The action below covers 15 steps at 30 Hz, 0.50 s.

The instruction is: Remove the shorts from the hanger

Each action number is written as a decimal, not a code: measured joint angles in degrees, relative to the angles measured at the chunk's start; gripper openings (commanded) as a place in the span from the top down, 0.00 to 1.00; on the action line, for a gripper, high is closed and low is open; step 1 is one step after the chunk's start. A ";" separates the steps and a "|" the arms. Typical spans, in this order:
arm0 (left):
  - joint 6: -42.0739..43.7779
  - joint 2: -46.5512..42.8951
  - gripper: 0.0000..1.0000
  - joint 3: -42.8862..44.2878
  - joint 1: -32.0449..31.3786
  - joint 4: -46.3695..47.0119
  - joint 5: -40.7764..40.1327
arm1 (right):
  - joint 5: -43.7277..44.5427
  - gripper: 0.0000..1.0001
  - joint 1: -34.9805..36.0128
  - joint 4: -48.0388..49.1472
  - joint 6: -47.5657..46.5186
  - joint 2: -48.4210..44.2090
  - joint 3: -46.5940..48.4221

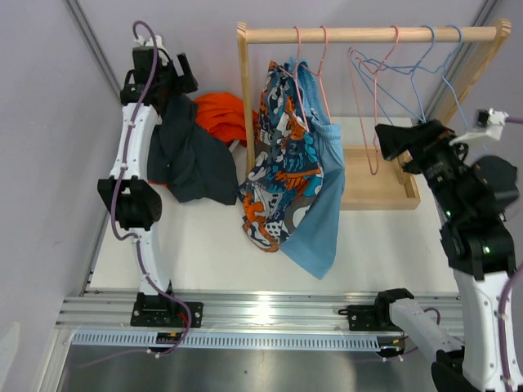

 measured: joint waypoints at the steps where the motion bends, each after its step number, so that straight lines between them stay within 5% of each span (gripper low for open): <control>1: 0.04 1.16 0.01 -0.31 -0.28 -1.86 -0.09 | -1.36 0.01 0.00 0.13 -0.02 -1.64 0.00; 7: 0.26 -8.17 0.01 -18.80 -2.58 -4.22 -4.31 | -11.39 0.01 0.02 4.35 0.50 -6.01 1.27; 15: 0.70 -56.13 0.01 -56.26 -12.07 2.12 -5.51 | -15.61 0.05 4.81 8.07 0.20 6.99 9.18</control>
